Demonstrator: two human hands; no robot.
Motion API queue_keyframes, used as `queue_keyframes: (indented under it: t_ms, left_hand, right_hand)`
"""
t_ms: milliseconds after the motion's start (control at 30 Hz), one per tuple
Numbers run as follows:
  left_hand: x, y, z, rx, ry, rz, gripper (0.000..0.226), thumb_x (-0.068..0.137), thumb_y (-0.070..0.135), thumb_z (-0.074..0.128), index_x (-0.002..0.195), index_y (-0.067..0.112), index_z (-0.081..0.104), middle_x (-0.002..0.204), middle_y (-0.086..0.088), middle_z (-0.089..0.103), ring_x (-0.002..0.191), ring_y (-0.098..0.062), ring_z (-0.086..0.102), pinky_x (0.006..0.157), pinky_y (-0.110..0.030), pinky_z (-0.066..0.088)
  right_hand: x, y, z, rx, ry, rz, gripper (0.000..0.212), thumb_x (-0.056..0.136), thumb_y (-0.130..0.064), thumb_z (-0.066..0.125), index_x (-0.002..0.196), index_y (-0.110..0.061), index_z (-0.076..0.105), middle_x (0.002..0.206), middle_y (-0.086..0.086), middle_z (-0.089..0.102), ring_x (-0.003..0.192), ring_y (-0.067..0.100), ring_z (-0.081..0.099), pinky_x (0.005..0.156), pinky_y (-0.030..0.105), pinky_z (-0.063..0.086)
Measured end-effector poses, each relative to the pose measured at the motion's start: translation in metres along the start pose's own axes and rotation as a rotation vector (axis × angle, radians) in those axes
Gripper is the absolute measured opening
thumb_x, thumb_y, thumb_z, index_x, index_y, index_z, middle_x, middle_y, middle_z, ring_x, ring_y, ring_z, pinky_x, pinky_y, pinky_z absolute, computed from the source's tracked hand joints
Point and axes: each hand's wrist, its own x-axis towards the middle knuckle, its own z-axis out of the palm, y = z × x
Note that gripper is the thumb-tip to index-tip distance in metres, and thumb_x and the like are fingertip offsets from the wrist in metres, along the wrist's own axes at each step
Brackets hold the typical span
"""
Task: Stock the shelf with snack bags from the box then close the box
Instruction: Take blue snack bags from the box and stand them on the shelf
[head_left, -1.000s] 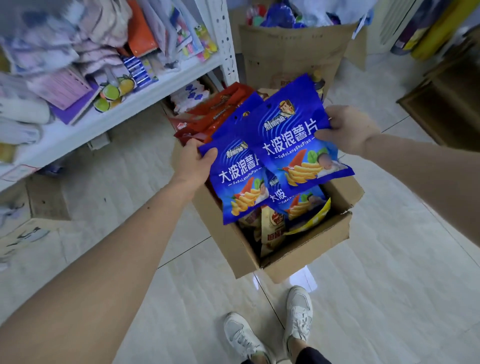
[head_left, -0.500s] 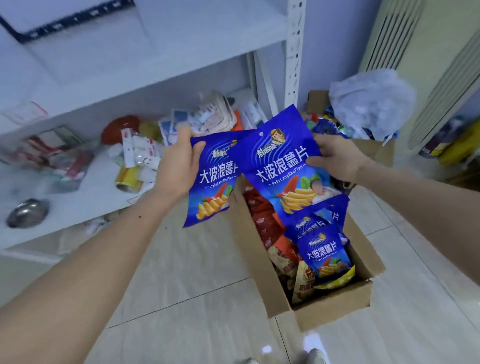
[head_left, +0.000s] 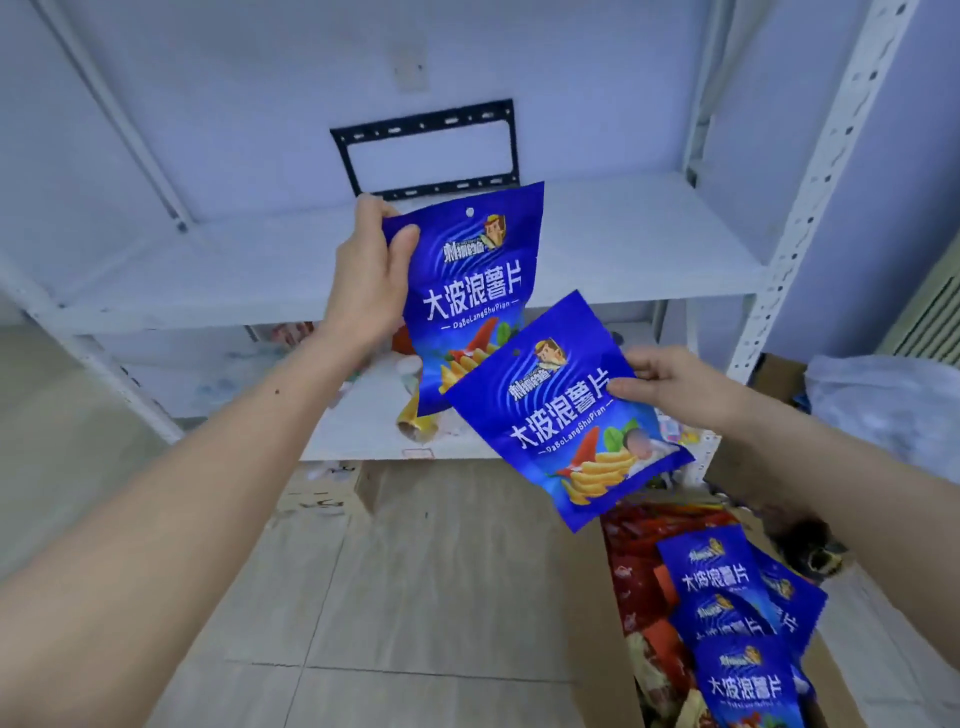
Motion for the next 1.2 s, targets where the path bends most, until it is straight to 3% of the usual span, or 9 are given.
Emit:
queue_keyframes:
  t_ms: [100,200,267,367,533,667,800,967,1200]
  left_hand:
    - [0.027,-0.022,-0.036,-0.074,0.040,0.000,0.017,0.102,0.023,0.044,0.101,0.011,0.033,0.081,0.004,0.056,0.065,0.009,0.060,0.049,-0.011,0.041]
    - [0.059,-0.054,-0.074,-0.192,0.046,-0.038,0.019,0.101,0.031,0.045,0.101,0.016,0.033,0.094,-0.008,0.064,0.082,-0.017,0.068,0.059,-0.034,0.053]
    - [0.079,-0.071,-0.098,-0.268,0.048,-0.075,0.020,0.101,0.032,0.045,0.101,0.017,0.033,0.098,-0.008,0.065,0.085,-0.018,0.070,0.056,-0.030,0.053]
    - [0.103,-0.091,-0.132,-0.333,0.049,-0.101,0.020,0.101,0.032,0.046,0.102,0.017,0.033,0.096,0.000,0.065,0.081,-0.009,0.070,0.054,-0.021,0.054]
    - [0.143,-0.139,-0.175,-0.368,0.034,-0.124,0.022,0.100,0.034,0.047,0.105,0.017,0.034,0.101,0.004,0.066,0.086,-0.006,0.071,0.056,-0.017,0.054]
    - [0.173,-0.183,-0.188,-0.401,0.038,-0.137,0.020,0.099,0.034,0.049,0.102,0.019,0.036,0.102,0.002,0.069,0.089,-0.010,0.072,0.060,-0.022,0.057]
    - [0.204,-0.227,-0.192,-0.449,0.045,-0.182,0.029,0.093,0.033,0.059,0.111,0.018,0.044,0.105,0.006,0.069,0.094,-0.007,0.070,0.065,-0.019,0.058]
    - [0.250,-0.287,-0.197,-0.506,-0.090,-0.199,0.036,0.090,0.025,0.062,0.123,0.013,0.055,0.113,0.005,0.068,0.107,-0.009,0.066,0.078,-0.024,0.058]
    - [0.331,-0.358,-0.212,-0.421,-0.097,-0.199,0.036,0.092,0.025,0.059,0.126,0.014,0.053,0.116,0.002,0.067,0.106,-0.011,0.066,0.067,-0.022,0.059]
  right_hand:
    - [0.039,-0.034,0.037,0.037,-0.046,-0.023,0.015,0.095,-0.009,0.054,0.108,-0.012,0.061,0.094,-0.005,0.072,0.079,0.006,0.071,0.061,0.017,0.055]
    - [0.083,-0.062,0.073,0.075,-0.044,-0.037,0.022,0.094,-0.017,0.057,0.115,-0.013,0.060,0.105,0.001,0.071,0.091,0.012,0.070,0.074,0.026,0.059]
    - [0.111,-0.084,0.096,0.157,-0.066,-0.061,0.027,0.091,-0.018,0.060,0.118,-0.014,0.060,0.115,0.001,0.068,0.099,0.017,0.069,0.076,0.030,0.059]
    - [0.147,-0.116,0.128,0.230,-0.093,-0.096,0.034,0.089,-0.016,0.062,0.122,-0.014,0.061,0.129,-0.008,0.058,0.103,0.014,0.068,0.067,0.025,0.058]
    - [0.209,-0.144,0.169,0.200,-0.075,-0.085,0.025,0.091,-0.016,0.061,0.115,-0.010,0.062,0.110,0.005,0.071,0.097,0.020,0.070,0.067,0.024,0.059]
    - [0.257,-0.152,0.188,0.174,-0.012,-0.097,0.015,0.090,-0.019,0.062,0.103,-0.012,0.065,0.100,0.005,0.074,0.090,0.018,0.071,0.068,0.025,0.060]
    - [0.314,-0.157,0.199,0.184,0.005,-0.120,0.024,0.088,-0.020,0.064,0.109,-0.008,0.066,0.102,0.006,0.074,0.095,0.020,0.071,0.075,0.031,0.059]
    - [0.392,-0.176,0.207,0.209,-0.008,-0.177,0.030,0.087,-0.020,0.064,0.113,-0.005,0.064,0.106,0.007,0.073,0.098,0.021,0.070,0.070,0.026,0.060]
    - [0.501,-0.215,0.221,0.150,-0.052,-0.178,0.014,0.089,-0.019,0.063,0.101,-0.014,0.066,0.100,0.002,0.074,0.093,0.015,0.071,0.062,0.020,0.057]
